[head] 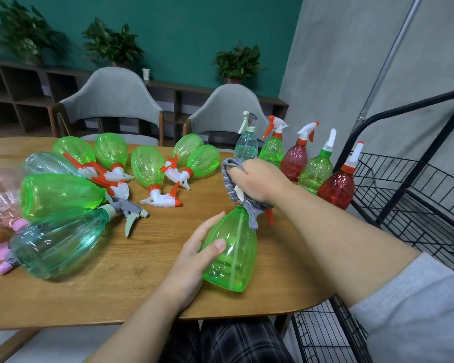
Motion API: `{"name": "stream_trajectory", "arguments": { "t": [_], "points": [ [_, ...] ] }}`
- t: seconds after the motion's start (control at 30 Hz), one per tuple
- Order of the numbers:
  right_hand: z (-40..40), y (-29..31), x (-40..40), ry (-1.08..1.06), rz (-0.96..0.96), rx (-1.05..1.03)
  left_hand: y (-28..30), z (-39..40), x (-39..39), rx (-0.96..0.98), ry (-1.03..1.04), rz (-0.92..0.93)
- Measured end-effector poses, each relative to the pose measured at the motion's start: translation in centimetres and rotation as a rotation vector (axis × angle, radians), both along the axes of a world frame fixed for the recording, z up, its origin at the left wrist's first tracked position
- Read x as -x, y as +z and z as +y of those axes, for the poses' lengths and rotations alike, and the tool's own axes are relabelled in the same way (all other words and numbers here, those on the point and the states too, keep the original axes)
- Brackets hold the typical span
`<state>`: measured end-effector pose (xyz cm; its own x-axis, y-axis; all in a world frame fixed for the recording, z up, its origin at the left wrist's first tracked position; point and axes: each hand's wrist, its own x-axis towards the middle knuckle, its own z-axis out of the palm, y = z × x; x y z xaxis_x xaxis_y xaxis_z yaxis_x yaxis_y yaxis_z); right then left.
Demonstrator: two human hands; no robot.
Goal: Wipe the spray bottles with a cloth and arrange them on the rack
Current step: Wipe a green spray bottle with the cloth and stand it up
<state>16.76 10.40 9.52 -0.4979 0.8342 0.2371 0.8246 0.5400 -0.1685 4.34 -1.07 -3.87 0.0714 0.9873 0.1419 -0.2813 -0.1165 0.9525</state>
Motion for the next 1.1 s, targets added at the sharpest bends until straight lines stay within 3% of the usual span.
{"name": "stream_trajectory", "arguments": {
  "t": [0.2, 0.43, 0.5, 0.53, 0.6, 0.67, 0.73, 0.87, 1.1],
  "points": [
    [0.4, 0.8, -2.3, -0.016, 0.192, 0.103, 0.4, -0.1, 0.0, -0.003, 0.010, -0.056],
    [0.4, -1.2, -2.8, -0.125, 0.241, -0.009, 0.5, -0.2, 0.1, 0.000, -0.010, -0.069],
    [0.2, -2.0, -3.1, -0.161, 0.441, 0.013, 0.5, -0.2, 0.1, -0.004, -0.009, -0.068],
    [0.3, -2.4, -3.3, -0.222, 0.634, 0.059, 0.5, -0.2, 0.0, -0.006, -0.004, -0.065],
    [0.4, -3.2, -3.4, -0.369, 1.095, 0.332, 0.4, -0.1, 0.0, -0.002, 0.022, -0.075],
    [0.1, -4.5, -3.1, -0.399, 1.343, 0.590, 0.4, 0.0, -0.1, 0.002, 0.046, -0.090],
    [-0.8, -5.8, -2.6, -0.355, 1.213, 0.623, 0.5, -0.1, -0.2, 0.001, 0.044, -0.086],
    [-2.4, -6.6, -2.2, -0.279, 0.926, 0.353, 0.5, -0.2, -0.3, -0.008, 0.048, -0.072],
    [-3.2, -7.0, -2.5, -0.179, 0.754, 0.284, 0.1, 0.0, -0.1, 0.002, 0.080, -0.086]
  ]
}}
